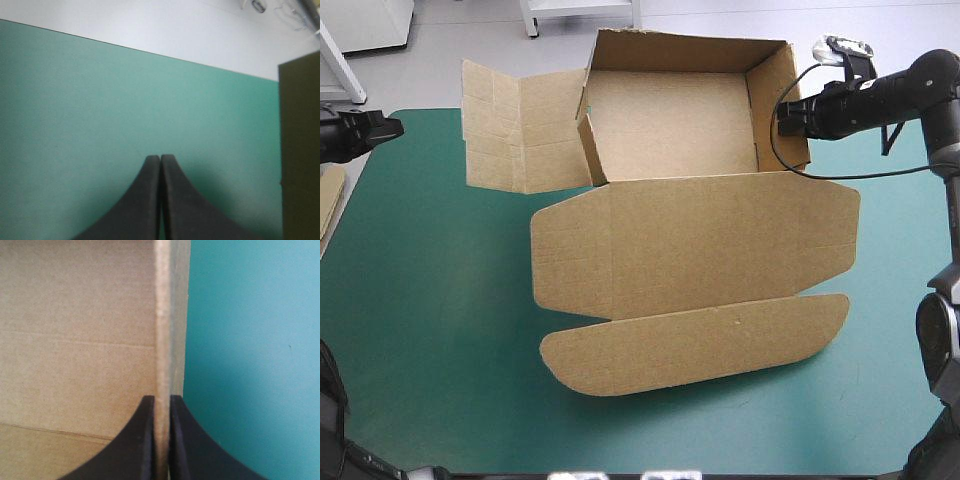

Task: Fold the box

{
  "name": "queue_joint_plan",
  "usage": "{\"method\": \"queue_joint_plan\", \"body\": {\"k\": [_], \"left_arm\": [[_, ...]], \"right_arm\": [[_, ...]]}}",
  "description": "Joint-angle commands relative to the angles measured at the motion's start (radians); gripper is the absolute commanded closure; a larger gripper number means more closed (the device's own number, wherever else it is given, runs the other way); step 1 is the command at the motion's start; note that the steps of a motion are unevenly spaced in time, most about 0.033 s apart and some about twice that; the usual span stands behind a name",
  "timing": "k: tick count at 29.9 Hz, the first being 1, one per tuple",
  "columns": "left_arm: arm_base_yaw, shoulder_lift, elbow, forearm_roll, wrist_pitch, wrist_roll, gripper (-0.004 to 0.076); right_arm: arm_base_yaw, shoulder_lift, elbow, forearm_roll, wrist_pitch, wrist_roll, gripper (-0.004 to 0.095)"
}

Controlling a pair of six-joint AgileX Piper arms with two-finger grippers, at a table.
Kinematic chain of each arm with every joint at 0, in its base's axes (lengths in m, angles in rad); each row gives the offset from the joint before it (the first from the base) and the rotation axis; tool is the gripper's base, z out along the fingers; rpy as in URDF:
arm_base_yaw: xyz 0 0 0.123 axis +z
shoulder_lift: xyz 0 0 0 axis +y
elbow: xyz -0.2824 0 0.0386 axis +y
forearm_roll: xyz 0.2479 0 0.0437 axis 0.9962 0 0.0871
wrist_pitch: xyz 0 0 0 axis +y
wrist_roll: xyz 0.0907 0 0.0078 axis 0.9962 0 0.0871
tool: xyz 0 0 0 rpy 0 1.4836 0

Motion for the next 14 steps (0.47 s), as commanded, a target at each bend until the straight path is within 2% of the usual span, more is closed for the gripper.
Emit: {"method": "queue_joint_plan", "body": {"k": [1,5,14], "left_arm": [[0.015,-0.012,0.071,-0.242,0.051,0.075,0.0732],[-0.048,-0.011,0.151,-0.257,0.049,0.112,0.0732],[-0.256,0.002,0.173,-0.358,0.049,0.154,0.0732]], "right_arm": [[-0.005,-0.076,-0.038,0.152,-0.025,-0.028,0.0919],[-0.005,-0.080,-0.038,0.234,-0.025,-0.050,0.0919],[0.005,-0.080,-0.038,0.244,-0.025,-0.055,0.0919]]}}
